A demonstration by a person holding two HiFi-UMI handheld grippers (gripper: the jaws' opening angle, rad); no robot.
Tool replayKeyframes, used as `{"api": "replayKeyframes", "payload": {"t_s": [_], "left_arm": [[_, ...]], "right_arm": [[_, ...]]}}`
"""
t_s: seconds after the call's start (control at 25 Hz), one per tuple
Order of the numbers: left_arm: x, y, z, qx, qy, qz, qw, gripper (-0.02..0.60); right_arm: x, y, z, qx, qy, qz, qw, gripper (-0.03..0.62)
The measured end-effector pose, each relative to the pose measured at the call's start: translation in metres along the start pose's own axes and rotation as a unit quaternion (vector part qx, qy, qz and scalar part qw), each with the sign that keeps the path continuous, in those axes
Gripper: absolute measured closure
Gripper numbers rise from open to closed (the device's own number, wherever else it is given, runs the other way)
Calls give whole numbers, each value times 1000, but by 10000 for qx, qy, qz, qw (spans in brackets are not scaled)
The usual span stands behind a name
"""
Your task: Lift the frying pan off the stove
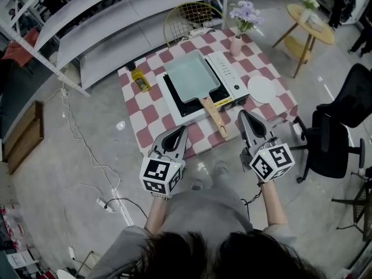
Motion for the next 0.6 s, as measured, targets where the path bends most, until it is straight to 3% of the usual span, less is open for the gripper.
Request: {"api": "replayKeyframes", "payload": {"t_s": [0.6], "left_arm": [[-6, -54, -12, -734, 637, 135, 9952, 555]], "right_arm": [[0, -55, -54, -1194, -232, 567, 9910, 572]]}}
Point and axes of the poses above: the fingertips, and each gripper's own axes: y backward along the fingers, z to its left, x out of its underside, the point moved 5 cm from there along y, backward along the fingers, and after that the axes turned 3 degrees about -y, right-handed, at the moved point
